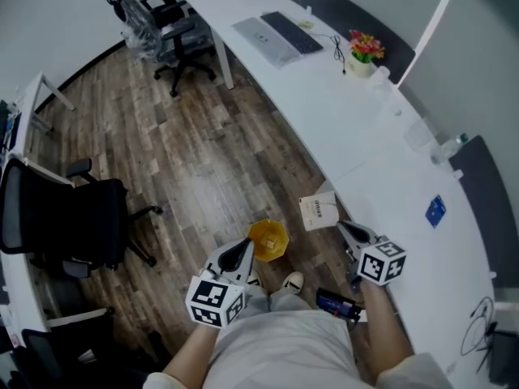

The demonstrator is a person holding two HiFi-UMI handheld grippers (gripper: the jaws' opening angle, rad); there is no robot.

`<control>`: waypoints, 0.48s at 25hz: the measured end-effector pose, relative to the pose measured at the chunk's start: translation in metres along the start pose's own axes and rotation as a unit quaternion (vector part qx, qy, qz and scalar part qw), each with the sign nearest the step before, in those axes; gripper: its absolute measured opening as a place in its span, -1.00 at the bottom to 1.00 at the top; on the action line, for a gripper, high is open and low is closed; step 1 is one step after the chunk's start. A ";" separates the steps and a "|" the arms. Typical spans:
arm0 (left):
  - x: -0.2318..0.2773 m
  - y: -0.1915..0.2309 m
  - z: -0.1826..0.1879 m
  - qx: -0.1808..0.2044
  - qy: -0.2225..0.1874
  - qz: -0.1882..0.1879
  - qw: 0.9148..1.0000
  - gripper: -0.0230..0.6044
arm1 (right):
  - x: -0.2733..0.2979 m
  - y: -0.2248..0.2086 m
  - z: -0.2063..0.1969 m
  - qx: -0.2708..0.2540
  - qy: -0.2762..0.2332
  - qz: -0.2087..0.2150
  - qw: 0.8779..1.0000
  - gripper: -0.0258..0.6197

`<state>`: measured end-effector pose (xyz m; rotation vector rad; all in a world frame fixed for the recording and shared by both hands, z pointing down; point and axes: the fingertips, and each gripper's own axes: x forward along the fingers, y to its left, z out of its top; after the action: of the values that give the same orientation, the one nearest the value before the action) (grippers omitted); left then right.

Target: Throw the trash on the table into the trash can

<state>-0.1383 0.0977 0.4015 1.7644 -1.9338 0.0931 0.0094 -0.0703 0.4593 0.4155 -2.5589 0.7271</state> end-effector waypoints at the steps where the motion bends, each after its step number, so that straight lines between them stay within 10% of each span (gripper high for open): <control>1: -0.003 0.004 -0.003 -0.002 0.001 0.006 1.000 -0.93 | 0.006 0.004 -0.002 -0.002 0.005 0.006 1.000 -0.82; 12: -0.008 0.046 -0.034 -0.026 0.007 0.055 0.998 -0.93 | 0.077 0.027 -0.057 -0.007 0.082 0.053 0.995 -0.82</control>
<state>-0.1703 0.1254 0.4405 1.6199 -2.0045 0.0934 -0.0479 -0.0290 0.5291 0.2078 -2.4440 0.7475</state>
